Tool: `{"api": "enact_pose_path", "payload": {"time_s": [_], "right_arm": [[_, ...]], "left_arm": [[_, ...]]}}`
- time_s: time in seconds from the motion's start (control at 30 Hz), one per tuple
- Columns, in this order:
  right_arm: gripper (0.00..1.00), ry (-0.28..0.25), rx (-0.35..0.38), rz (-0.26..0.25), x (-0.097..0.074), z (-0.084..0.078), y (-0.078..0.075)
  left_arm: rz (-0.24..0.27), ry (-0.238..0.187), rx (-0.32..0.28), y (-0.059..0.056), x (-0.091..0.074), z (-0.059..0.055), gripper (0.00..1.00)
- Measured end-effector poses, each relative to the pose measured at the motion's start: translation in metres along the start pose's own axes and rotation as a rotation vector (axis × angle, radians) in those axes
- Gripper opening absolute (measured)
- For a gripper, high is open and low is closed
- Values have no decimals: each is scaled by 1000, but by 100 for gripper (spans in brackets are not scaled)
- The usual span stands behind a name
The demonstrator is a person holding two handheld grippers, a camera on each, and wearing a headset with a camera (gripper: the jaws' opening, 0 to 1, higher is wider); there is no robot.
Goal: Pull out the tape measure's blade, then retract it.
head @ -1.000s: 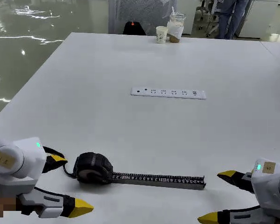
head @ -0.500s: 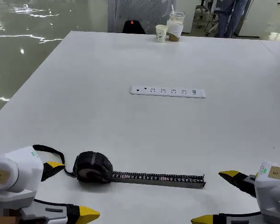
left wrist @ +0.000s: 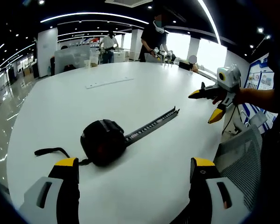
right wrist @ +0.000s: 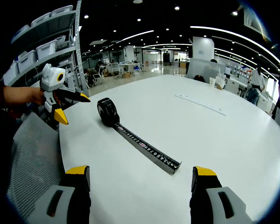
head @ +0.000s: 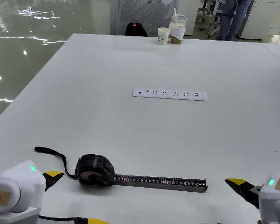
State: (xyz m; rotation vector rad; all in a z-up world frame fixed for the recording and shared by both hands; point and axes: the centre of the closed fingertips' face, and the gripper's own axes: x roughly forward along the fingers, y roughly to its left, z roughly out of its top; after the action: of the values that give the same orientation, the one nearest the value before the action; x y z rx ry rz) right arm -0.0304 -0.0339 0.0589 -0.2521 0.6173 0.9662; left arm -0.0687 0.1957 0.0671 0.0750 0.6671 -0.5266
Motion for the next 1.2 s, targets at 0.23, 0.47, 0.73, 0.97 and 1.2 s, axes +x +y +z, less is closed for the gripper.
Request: {"api": "enact_pose_path", "payload": {"time_s": [0.23,0.47,0.73,0.97,1.2], "right_arm": [[93,-28,45,-27,-4,6,7],[96,-29,59,-44,-7,10,15],[99,-37,102,-72,-11,15,18],[99,-32,118,-82,-13,18,24],[98,-52,123,-100,-16,23,28]], "left_arm": [[26,-31,-27,-4,-4,6,99],[49,-50,-42,-9,-5,9,99],[81,-56,-61,-10,-6,9,99],[92,-46,-55,-12,-6,10,99],[110,-55,-71,-12,-7,11,99]]}}
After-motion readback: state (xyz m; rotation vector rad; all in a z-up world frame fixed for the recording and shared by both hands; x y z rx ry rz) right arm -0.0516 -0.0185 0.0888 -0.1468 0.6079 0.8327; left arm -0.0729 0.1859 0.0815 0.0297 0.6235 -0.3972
